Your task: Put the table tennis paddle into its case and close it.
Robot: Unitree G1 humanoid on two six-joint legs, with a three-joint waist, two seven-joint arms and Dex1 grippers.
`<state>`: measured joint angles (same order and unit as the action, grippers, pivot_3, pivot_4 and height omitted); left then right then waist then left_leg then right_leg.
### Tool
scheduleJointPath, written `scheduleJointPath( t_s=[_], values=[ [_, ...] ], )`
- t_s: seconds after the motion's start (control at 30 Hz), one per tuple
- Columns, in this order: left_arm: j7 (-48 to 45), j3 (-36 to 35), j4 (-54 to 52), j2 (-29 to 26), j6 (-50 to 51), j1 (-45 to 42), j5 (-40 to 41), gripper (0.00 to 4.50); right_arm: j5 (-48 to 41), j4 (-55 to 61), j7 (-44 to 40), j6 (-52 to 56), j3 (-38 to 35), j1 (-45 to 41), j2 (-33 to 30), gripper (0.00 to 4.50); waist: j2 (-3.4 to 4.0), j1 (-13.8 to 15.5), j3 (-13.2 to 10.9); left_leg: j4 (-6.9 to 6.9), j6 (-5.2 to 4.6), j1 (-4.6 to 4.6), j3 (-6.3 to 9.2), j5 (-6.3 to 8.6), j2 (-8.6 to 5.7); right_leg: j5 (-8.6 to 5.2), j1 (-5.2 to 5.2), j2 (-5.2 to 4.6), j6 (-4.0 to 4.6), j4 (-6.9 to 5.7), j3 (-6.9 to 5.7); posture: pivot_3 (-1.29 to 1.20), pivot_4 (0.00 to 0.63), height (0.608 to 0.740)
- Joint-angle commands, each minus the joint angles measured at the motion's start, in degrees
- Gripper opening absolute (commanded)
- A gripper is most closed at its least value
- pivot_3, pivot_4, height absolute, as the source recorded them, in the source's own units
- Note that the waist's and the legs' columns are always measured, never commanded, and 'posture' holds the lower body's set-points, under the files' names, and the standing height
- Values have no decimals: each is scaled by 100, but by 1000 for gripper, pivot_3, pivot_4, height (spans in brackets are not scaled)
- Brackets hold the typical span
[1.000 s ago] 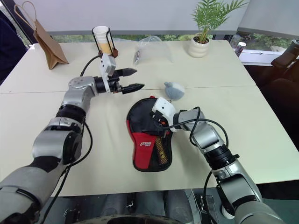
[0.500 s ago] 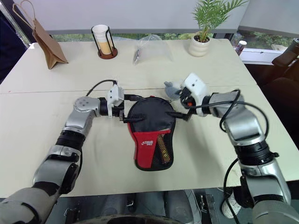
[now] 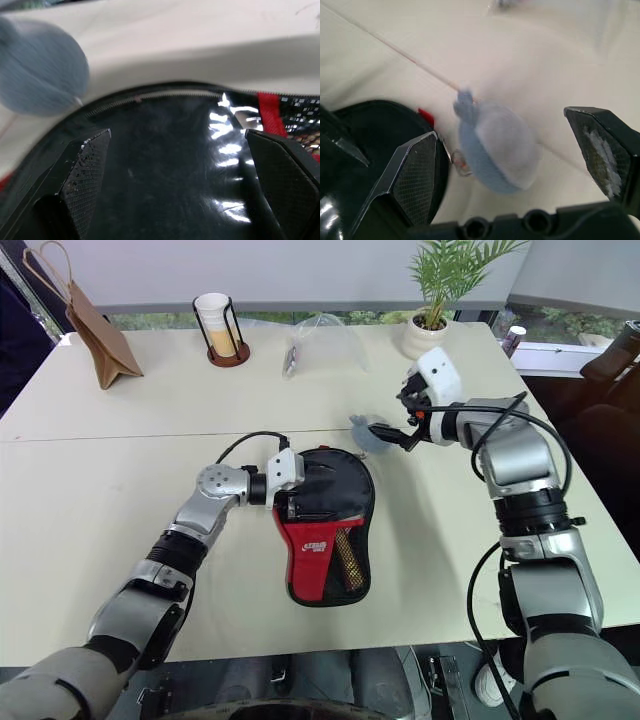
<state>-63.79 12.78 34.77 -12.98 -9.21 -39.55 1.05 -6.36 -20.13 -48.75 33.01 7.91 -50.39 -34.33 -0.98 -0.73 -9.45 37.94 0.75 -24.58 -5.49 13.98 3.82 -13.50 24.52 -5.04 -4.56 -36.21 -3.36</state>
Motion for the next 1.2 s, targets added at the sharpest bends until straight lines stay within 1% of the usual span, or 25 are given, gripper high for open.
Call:
scheduleJointPath(
  t_s=[0.03,0.33,0.6,0.7,0.83,0.93,0.97,1.07,1.2],
  values=[
    [216,57,124,50,-139,-65,-86,4459,130,-724,-80,-468,38,-470,200,4500,1,-3,0,0,0,0,0,0,0,0,0,0,0,0,0,0,150,740],
    [415,161,276,51,-32,26,-212,4459,583,-2206,-203,-1213,356,-1031,640,4500,2,-6,0,0,0,3,-1,0,0,1,-3,0,-1,-3,0,0,150,740],
    [499,202,346,41,-92,27,-222,4459,942,-3405,-6,-1553,390,-1421,889,4500,3,-7,1,0,1,8,-3,0,0,1,-6,-1,0,-4,1,0,150,740],
    [515,216,342,36,-109,39,-229,4500,964,-3579,-11,-1671,342,-1491,921,3620,3,-12,1,0,1,8,-4,0,0,1,-6,-1,0,-4,2,0,150,740],
    [506,251,327,2,-98,90,-244,4500,980,-3640,-17,-1740,320,-1518,924,1652,3,-13,1,0,1,9,-3,0,1,1,-6,-1,-1,-5,2,0,150,740],
    [496,283,325,-11,-52,121,-263,4500,996,-3531,-39,-1663,319,-1474,871,409,4,-15,2,0,1,9,-4,0,1,1,-6,-1,-1,-5,2,0,150,740],
    [471,299,318,-9,3,127,-260,4500,997,-3472,-55,-1632,314,-1443,838,203,4,-14,2,0,1,9,-4,0,1,1,-6,-1,-1,-5,2,0,150,740],
    [412,355,322,-14,87,150,-282,4500,1070,-3241,-6,-1573,334,-1292,686,194,4,-7,2,0,1,9,-3,0,1,1,-6,-1,-1,-6,2,0,150,740],
    [434,402,357,0,155,150,-311,4500,1176,-2575,51,-1432,353,-857,370,194,4,6,2,0,1,9,-2,0,0,1,-9,-2,-1,-5,2,0,150,740]
  ],
)
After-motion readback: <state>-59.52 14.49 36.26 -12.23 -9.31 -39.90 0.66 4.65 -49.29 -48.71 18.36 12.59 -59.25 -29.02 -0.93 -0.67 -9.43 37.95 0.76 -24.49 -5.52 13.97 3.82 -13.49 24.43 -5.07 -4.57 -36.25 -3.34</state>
